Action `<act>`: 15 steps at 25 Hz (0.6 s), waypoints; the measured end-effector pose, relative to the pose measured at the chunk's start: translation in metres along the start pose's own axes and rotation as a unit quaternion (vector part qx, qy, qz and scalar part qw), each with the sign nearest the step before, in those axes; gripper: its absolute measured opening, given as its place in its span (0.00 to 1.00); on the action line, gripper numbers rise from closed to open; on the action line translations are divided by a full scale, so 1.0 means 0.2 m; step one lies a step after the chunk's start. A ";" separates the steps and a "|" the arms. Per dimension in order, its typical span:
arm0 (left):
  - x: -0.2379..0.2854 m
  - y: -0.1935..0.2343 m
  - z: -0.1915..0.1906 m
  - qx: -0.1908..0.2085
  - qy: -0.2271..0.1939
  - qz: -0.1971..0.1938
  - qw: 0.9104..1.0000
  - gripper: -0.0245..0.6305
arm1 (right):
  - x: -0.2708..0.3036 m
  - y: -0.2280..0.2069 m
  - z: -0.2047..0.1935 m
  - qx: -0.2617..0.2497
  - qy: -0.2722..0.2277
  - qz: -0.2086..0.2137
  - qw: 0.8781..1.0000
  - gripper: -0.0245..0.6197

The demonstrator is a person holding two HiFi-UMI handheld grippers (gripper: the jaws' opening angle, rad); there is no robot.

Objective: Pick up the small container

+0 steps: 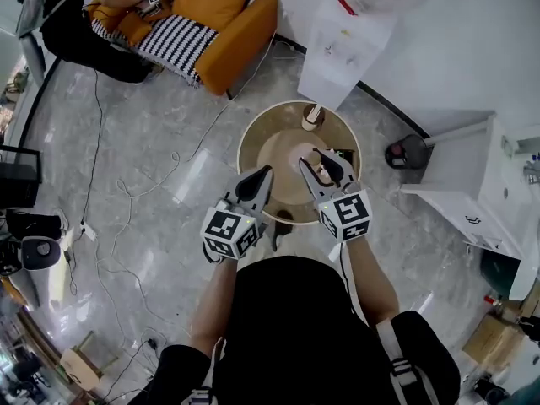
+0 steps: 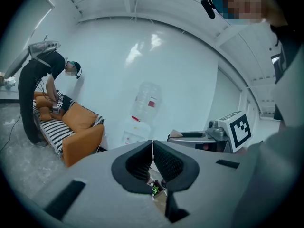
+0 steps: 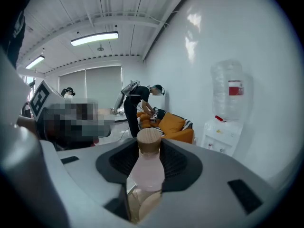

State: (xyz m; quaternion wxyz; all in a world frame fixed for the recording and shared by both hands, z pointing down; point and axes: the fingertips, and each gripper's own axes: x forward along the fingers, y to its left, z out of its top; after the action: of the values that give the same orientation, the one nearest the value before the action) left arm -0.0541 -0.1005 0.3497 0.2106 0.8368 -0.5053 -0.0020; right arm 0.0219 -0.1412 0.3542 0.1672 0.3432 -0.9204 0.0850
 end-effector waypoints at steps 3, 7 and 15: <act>0.01 -0.06 0.08 0.010 -0.019 -0.011 1.000 0.07 | -0.05 0.01 0.09 -0.006 -0.018 0.001 1.000 0.26; 0.00 -0.11 0.18 0.023 -0.034 -0.013 0.999 0.07 | -0.12 0.03 0.19 -0.006 -0.034 0.007 0.999 0.26; 0.00 -0.13 0.33 0.041 -0.058 -0.012 0.997 0.07 | -0.13 0.04 0.37 -0.002 -0.061 0.018 0.998 0.26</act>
State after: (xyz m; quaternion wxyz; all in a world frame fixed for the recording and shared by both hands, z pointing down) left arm -0.0472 -0.1126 0.2805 0.1469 0.8492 -0.5063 -0.0322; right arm 0.0177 -0.1391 0.2757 0.1095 0.3308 -0.9351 0.0648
